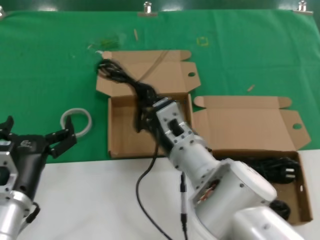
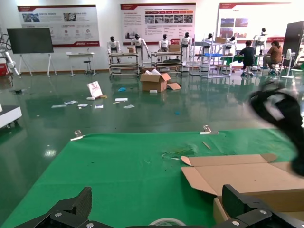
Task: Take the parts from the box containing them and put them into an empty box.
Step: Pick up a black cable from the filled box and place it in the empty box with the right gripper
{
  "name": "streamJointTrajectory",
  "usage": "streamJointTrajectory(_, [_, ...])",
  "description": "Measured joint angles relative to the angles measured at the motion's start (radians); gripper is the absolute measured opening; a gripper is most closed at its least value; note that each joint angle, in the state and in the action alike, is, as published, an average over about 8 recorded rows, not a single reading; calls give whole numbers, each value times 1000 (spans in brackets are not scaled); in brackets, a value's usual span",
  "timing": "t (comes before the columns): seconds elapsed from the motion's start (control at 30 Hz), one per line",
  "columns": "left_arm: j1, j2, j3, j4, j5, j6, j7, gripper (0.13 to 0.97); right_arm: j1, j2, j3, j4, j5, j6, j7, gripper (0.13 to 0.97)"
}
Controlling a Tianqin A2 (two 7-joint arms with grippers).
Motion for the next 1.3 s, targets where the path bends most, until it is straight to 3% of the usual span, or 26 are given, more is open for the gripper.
streamJointTrajectory(0.17, [0, 0, 0, 0, 0, 0, 0, 966, 84, 2, -119, -109, 0, -47, 98, 168])
streamJointTrajectory(0.33, [0, 0, 0, 0, 0, 0, 0, 966, 109, 3, -154, -184, 0, -74, 137, 168])
streamJointTrajectory(0.9, [0, 0, 0, 0, 0, 0, 0, 966, 3, 6, 28, -167, 0, -58, 13, 168])
streamJointTrajectory(1.3, [0, 0, 0, 0, 0, 0, 0, 966, -20, 6, 51, -146, 0, -59, 8, 183])
